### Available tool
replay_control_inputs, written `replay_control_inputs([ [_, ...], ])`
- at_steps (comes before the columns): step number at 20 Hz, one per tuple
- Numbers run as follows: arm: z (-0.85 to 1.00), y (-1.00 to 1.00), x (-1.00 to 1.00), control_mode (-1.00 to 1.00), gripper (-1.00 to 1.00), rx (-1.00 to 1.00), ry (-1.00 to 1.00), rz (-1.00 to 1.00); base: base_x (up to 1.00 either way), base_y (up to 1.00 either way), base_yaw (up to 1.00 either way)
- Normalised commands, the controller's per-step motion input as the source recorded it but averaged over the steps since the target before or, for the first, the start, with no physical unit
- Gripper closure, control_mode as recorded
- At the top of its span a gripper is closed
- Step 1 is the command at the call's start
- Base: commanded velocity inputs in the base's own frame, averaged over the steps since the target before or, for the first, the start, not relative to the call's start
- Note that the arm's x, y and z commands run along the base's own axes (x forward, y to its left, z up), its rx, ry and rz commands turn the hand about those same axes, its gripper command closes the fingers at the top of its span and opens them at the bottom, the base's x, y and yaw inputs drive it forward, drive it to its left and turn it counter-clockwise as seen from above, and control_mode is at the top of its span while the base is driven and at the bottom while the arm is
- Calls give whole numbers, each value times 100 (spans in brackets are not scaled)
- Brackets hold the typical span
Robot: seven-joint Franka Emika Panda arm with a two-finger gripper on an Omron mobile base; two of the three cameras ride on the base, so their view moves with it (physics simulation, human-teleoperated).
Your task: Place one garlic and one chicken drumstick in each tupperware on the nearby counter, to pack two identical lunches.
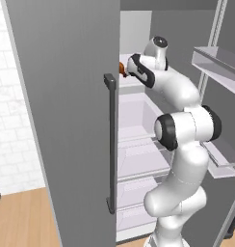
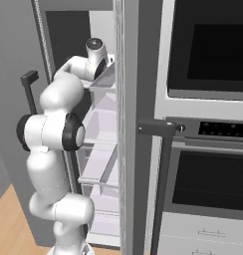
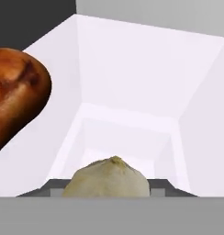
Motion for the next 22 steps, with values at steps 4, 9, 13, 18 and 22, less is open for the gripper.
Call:
replay_control_inputs([
  [4, -10, 0, -100, -100, 100, -4, 0, 0, 0, 0, 0],
  [9, 13, 3, -100, -100, 100, 0, 0, -6, 0, 0, 0],
  [13, 32, 0, -100, -100, 100, 0, -1, -6, 0, 0, 0],
  [18, 34, 0, -100, -100, 100, 0, -3, -5, 0, 0, 0],
  [22, 7, 0, -100, -100, 100, 0, -1, -2, 0, 0, 0],
])
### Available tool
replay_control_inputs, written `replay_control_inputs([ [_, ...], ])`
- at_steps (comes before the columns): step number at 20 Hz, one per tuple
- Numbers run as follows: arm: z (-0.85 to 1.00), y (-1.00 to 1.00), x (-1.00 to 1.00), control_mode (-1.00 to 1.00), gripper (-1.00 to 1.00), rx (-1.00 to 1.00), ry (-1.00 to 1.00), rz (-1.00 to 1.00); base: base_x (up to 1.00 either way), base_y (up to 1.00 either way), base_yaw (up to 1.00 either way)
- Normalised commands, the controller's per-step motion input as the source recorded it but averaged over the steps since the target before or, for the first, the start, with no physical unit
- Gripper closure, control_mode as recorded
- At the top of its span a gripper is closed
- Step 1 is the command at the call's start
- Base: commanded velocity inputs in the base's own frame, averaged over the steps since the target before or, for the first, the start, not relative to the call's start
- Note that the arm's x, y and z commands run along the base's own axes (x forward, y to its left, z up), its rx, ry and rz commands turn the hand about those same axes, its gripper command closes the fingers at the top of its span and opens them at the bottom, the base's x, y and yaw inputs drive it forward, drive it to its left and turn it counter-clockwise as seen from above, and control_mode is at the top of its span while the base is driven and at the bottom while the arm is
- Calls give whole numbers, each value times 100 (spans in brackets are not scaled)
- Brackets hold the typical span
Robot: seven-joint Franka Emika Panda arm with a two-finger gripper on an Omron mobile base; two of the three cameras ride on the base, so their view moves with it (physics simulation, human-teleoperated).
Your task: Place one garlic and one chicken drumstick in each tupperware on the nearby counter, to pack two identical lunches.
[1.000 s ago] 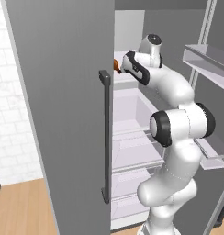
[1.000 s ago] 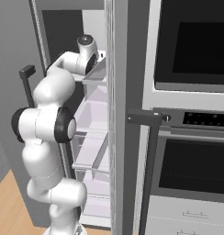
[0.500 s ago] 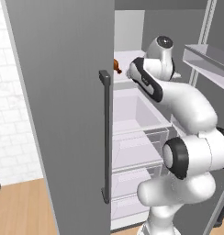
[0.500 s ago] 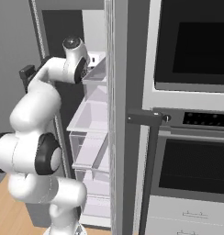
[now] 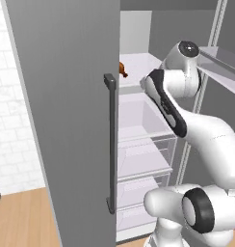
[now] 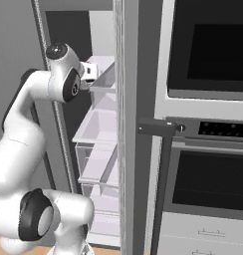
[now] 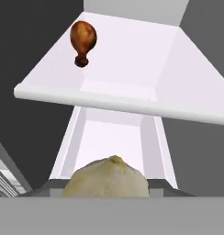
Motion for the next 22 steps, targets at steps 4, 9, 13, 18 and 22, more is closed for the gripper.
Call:
replay_control_inputs([
  [4, 0, 0, -100, -100, 100, 0, 0, 0, 0, 0, 0],
  [9, -11, 0, -100, -100, 100, 0, 0, 0, 0, 0, 0],
  [13, -43, 0, -100, -100, 100, -4, 0, 0, 0, 0, 0],
  [18, -9, 0, -20, 100, 100, -1, 0, 0, -80, -1, 0],
  [22, 0, 0, 0, 100, 100, 0, 0, 0, -100, -4, 0],
])
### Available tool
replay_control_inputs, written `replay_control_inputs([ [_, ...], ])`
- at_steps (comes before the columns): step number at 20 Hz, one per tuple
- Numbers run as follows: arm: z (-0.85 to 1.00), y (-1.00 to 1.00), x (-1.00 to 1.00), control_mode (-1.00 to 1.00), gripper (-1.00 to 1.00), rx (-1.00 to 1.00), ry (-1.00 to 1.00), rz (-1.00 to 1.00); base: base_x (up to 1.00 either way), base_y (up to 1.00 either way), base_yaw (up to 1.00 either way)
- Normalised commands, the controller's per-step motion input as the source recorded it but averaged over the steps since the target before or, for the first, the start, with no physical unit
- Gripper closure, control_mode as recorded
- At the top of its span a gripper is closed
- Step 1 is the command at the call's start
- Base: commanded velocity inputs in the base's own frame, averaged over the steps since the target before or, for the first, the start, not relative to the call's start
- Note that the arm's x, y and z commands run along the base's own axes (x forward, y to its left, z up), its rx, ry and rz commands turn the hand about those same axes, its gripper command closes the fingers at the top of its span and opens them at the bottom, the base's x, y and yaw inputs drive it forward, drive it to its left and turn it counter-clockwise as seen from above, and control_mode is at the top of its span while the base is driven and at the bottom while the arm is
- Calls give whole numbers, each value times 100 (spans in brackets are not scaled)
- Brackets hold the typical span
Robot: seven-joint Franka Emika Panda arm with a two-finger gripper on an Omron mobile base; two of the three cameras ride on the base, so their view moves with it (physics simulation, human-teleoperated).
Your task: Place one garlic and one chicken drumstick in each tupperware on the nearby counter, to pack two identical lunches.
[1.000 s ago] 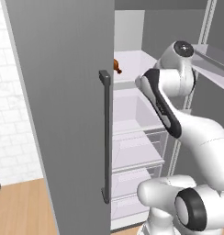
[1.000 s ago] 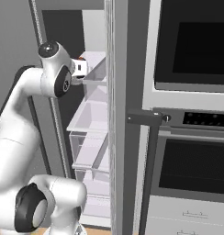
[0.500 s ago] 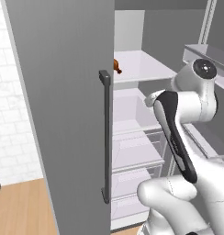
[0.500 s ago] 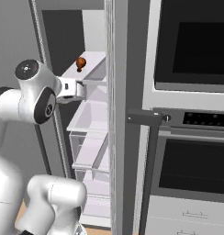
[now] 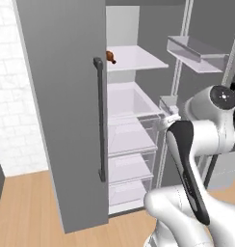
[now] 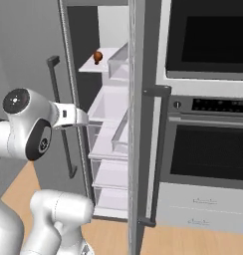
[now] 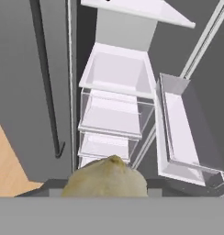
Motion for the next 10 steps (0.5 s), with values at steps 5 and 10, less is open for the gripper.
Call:
replay_control_inputs([
  [5, 0, 0, 0, 100, 100, 0, 0, 0, -100, -25, 0],
  [10, 0, 0, 0, 100, 100, 0, 0, 0, -69, -91, -21],
])
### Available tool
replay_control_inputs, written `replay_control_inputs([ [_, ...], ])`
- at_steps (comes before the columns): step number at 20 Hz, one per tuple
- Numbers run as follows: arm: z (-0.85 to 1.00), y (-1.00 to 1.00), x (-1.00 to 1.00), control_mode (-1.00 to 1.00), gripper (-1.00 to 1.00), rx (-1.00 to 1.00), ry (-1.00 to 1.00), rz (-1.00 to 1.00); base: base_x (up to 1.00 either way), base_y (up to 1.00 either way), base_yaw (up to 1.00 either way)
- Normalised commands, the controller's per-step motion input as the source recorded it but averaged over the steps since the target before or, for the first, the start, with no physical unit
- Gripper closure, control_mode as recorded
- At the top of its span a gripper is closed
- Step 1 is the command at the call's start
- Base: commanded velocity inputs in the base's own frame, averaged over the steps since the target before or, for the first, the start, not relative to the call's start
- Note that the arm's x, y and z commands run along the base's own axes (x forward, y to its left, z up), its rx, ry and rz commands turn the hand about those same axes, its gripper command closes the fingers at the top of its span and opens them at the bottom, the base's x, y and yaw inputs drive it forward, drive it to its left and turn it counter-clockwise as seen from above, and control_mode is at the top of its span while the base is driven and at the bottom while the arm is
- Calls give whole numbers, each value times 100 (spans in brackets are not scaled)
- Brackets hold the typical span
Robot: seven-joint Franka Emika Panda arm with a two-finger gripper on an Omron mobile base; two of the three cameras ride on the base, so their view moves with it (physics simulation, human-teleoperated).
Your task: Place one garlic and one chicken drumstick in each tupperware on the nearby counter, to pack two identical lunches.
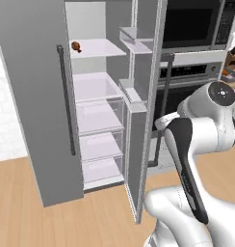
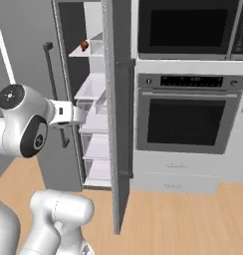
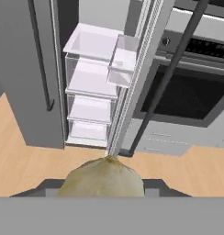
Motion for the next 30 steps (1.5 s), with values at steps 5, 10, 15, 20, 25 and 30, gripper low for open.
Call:
replay_control_inputs([
  [5, 0, 0, 0, 100, 100, 0, 0, 0, 11, -100, -35],
  [10, 0, 0, 0, 100, 100, 0, 0, 0, 70, -100, -28],
  [15, 0, 0, 0, 100, 100, 0, 0, 0, 100, -100, -16],
  [20, 0, 0, 0, 100, 100, 0, 0, 0, 100, -100, -7],
  [25, 0, 0, 0, 100, 100, 0, 0, 0, 100, -100, -5],
  [30, 0, 0, 0, 100, 100, 0, 0, 0, 100, -100, -2],
])
